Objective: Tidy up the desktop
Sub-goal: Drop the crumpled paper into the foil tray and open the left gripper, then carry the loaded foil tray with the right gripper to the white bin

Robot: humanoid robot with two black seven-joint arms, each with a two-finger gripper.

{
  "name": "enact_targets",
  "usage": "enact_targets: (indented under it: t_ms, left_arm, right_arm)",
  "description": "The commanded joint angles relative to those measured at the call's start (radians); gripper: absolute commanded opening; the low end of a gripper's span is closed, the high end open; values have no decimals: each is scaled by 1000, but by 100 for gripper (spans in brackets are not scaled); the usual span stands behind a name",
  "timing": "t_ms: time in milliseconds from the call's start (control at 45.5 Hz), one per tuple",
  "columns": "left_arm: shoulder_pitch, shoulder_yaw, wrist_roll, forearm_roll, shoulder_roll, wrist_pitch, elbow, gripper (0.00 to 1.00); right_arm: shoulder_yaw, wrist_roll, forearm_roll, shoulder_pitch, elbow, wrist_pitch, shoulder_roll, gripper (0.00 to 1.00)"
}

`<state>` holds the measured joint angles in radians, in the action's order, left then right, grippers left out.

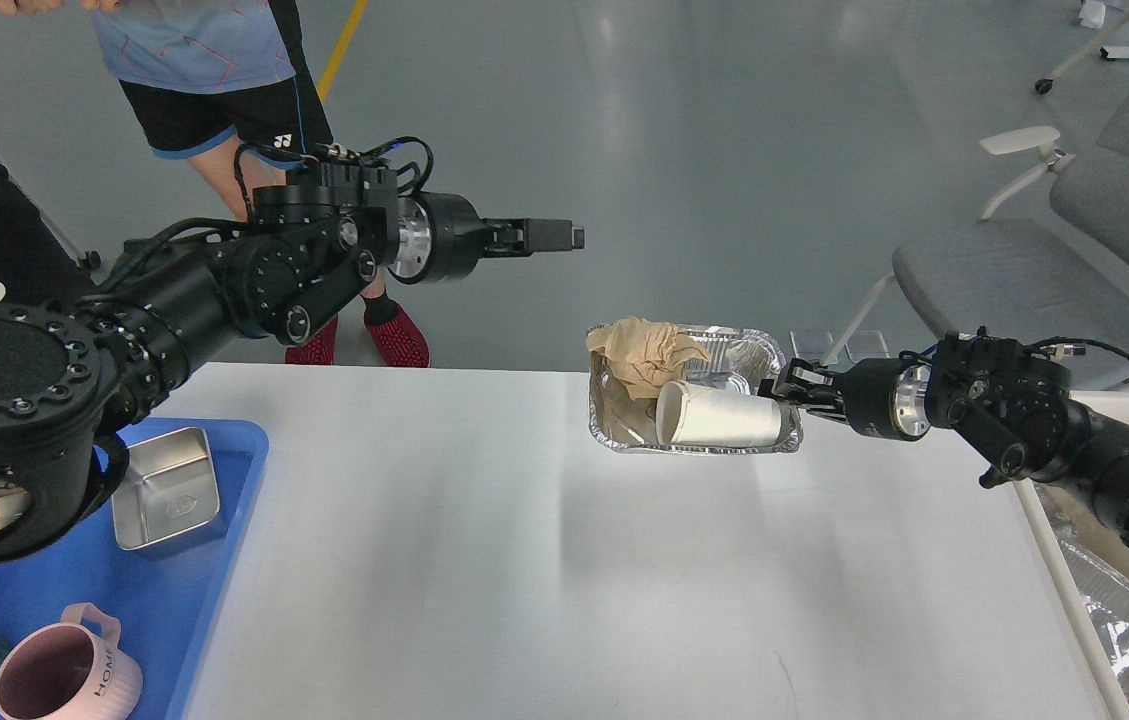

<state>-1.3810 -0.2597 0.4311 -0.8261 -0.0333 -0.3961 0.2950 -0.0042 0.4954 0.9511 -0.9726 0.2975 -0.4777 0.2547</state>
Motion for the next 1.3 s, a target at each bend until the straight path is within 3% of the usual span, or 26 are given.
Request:
enact_targets:
  t_ms: [0,132,352,484,660,836,1100,1276]
  left_arm:
    - [19,-1,0,223,-71,28,-40,92]
    - [106,36,9,445,-143,106,-45,92]
    - [281,315,23,640,-229,100,-43,92]
    - [345,454,63,656,-275,7,-43,92]
    - [465,726,87,657,-278,-33,-43,92]
    - [496,766,87,657,-260,-35,-43,92]
    - [528,856,80,684,-220,43,-45,92]
    - [528,869,86,690,-212,49,-45,92]
  right_arm:
    - [4,0,-2,8,-1,1,0,0]
    - [4,0,-2,20,-3,10,-3,0]
    - [7,0,-2,52,-1,24,-2,0]
    - [36,2,-2,72,-1,24,3,0]
    - [62,0,-2,89,-3,24,3,0]
    - [66,0,-3,101,-8,24,1,0]
    - [70,0,-40,107,-37,22,-2,0]
    - [70,0,-77,111,-54,21,3,0]
